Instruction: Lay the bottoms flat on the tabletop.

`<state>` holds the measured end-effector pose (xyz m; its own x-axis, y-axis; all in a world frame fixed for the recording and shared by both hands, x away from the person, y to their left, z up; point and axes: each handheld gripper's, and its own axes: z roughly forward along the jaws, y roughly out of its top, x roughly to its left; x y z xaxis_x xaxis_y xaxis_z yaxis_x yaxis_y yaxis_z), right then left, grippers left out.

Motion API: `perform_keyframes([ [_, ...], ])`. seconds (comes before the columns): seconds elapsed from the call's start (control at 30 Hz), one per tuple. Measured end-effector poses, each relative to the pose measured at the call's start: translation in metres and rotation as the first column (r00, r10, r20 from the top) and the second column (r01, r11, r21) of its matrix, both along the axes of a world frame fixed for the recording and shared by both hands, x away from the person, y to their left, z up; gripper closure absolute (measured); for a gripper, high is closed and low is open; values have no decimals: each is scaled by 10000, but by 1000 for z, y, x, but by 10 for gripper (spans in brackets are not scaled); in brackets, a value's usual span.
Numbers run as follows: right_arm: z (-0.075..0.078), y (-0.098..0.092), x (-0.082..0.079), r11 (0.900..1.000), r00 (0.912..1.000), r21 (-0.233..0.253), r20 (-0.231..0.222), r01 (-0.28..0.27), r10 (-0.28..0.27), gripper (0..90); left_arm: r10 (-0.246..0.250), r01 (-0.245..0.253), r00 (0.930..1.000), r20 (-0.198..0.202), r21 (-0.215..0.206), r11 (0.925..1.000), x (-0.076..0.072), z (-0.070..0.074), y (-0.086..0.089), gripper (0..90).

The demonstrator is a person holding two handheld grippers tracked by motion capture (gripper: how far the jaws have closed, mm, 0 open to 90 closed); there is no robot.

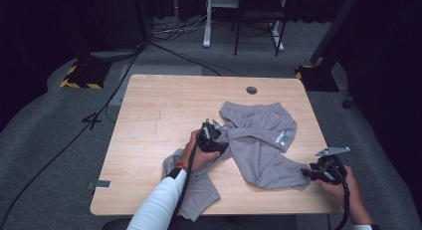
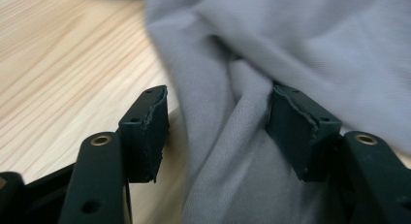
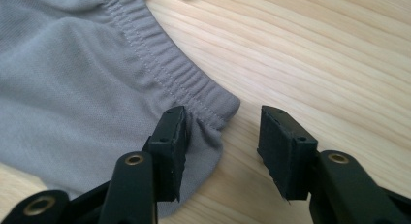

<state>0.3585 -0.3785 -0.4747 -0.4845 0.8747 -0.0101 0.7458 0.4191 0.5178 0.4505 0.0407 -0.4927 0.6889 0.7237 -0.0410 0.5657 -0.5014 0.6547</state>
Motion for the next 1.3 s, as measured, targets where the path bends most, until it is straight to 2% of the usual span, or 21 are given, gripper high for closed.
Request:
perform_keyframes([
  [0.17,3,-4,1,9967,9991,-693,-9,424,-426,518,474,-498,9980,407,583,9971,-6,3,27,396],
  [0.23,5,-3,2,9920,9987,-1162,-58,500,-510,531,698,-726,9968,379,801,9941,-15,4,47,395],
  [0.27,5,-3,2,9920,9987,-1162,-58,500,-510,531,698,-726,9968,379,801,9941,-15,4,47,396],
  [0.3,7,0,2,9871,9989,-1534,25,461,-463,533,723,-756,9966,397,910,9930,-19,5,53,396],
  [0.37,8,2,2,9873,9993,-1551,179,342,-318,532,754,-777,9968,281,916,9928,-27,6,63,393],
  [0.4,9,4,2,9898,9986,-1420,529,119,-45,531,684,-702,9974,235,891,9935,-32,6,67,391],
  [0.47,13,10,0,9940,9928,-947,1011,-554,650,518,390,-396,9992,88,925,9949,-42,5,70,389],
  [0.5,17,17,1,9935,9847,-176,1325,-1121,1135,508,26,-28,10000,22,965,9953,-52,6,68,389],
  [0.53,17,17,1,9935,9847,-176,1325,-1121,1135,508,26,-28,10000,22,965,9953,-52,6,68,381],
  [0.57,19,25,4,9882,9783,421,1532,-1472,1392,480,-332,321,9994,104,912,9953,-60,8,63,370],
  [0.67,19,34,9,9827,9695,343,1732,-1818,1733,459,-360,335,9989,297,804,9962,-62,13,58,357],
  [0.7,17,41,15,9815,9687,356,1713,-1882,1796,453,-563,547,9969,550,307,9980,-59,22,52,340],
  [0.73,17,41,15,9815,9687,356,1713,-1882,1796,453,-563,547,9969,550,307,9980,-59,22,52,336],
  [0.8,14,48,21,9765,9626,291,1772,-2134,2051,445,-640,658,9944,839,-193,9976,-52,31,42,335],
  [0.87,11,53,28,9751,9631,232,1635,-2204,2138,434,-853,887,9934,761,-421,9952,-40,38,27,326],
  [0.97,6,58,35,9760,9666,259,1467,-2162,2102,431,-1242,1266,9885,862,-235,9917,-24,43,-3,309],
  [1.0,4,60,37,9748,9649,188,1475,-2222,2171,435,-1578,1593,9832,916,-85,9872,-15,42,-25,309],
  [1.03,4,60,37,9748,9649,188,1475,-2222,2171,435,-1578,1593,9832,916,-85,9872,-15,42,-25,309],
  [1.13,0,63,38,9724,9652,219,1286,-2322,2276,442,-2060,2057,9771,538,113,9786,2,33,-60,305],
  [1.23,-3,64,39,9721,9676,290,1076,-2326,2283,442,-2169,2156,9756,347,364,9758,8,28,-71,306],
  [1.3,-6,64,39,9712,9670,142,975,-2379,2354,449,-1946,1937,9805,279,330,9805,13,22,-78,323],
])
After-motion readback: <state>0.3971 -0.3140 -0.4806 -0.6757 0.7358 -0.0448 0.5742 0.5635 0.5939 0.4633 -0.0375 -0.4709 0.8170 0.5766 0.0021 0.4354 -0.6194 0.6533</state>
